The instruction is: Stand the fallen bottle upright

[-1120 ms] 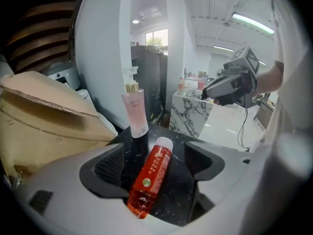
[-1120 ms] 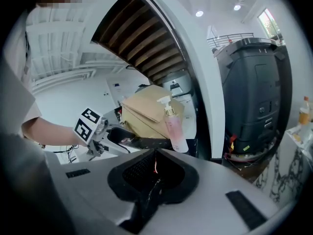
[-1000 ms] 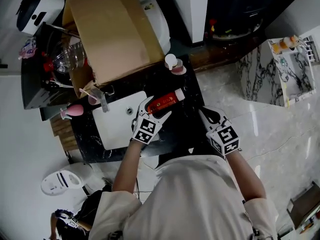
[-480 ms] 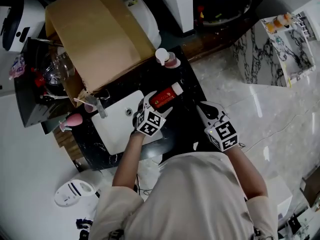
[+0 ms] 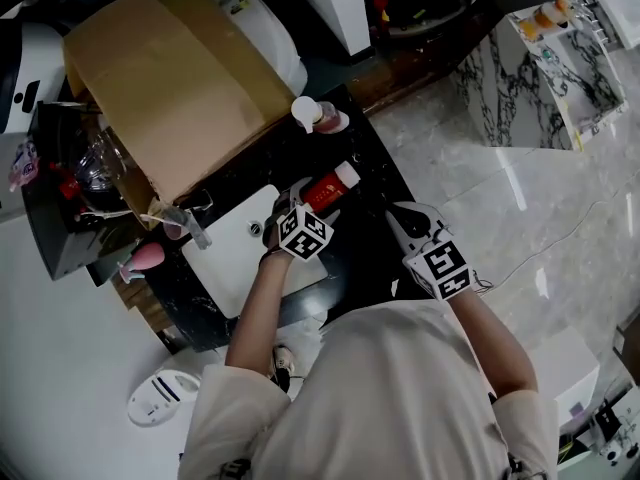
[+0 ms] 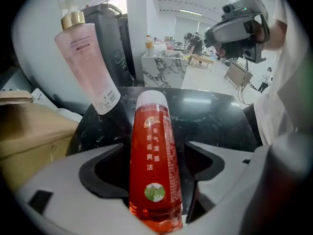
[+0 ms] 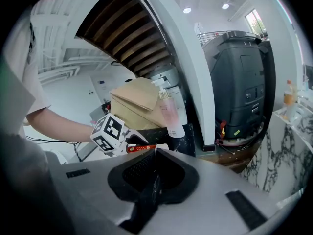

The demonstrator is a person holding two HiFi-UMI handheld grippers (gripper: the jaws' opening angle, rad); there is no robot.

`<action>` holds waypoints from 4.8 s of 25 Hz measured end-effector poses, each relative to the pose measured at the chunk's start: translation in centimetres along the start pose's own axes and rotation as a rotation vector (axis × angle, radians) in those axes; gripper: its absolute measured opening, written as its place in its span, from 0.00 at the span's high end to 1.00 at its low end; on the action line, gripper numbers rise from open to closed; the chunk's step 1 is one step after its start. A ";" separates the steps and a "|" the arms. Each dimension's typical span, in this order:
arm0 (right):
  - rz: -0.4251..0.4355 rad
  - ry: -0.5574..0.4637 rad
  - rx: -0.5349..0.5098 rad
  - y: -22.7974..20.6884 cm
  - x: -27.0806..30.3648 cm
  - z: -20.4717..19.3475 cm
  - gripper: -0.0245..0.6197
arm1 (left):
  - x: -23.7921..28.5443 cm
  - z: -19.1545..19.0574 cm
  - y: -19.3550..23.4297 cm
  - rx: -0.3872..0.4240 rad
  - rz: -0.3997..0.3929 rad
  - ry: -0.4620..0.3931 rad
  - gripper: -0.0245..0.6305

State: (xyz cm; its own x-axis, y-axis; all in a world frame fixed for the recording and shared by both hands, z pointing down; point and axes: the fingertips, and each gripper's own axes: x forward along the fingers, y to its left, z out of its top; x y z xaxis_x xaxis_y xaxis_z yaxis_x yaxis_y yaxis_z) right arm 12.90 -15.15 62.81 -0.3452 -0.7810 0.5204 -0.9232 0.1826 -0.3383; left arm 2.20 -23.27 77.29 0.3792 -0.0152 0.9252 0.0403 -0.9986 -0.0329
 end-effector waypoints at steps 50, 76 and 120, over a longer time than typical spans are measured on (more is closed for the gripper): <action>0.036 -0.005 -0.055 2.8 -2.4 0.2 0.91 | -2.3 0.2 -1.6 -0.212 0.072 -0.128 0.53; 0.098 0.080 -0.188 6.6 -0.1 1.9 0.91 | -7.7 2.7 2.3 -0.517 0.293 -0.624 0.53; 0.107 0.150 -0.195 7.8 1.6 -2.2 0.91 | -9.8 2.6 4.5 -0.595 0.560 -0.936 0.52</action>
State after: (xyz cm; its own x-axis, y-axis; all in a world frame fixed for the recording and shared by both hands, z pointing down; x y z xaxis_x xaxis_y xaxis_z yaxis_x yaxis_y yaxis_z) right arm 4.75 -13.69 62.76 -0.4499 -0.6569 0.6050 -0.8904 0.3821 -0.2473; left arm 1.08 -27.45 67.09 0.7324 -0.6493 0.2052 -0.6723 -0.7374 0.0662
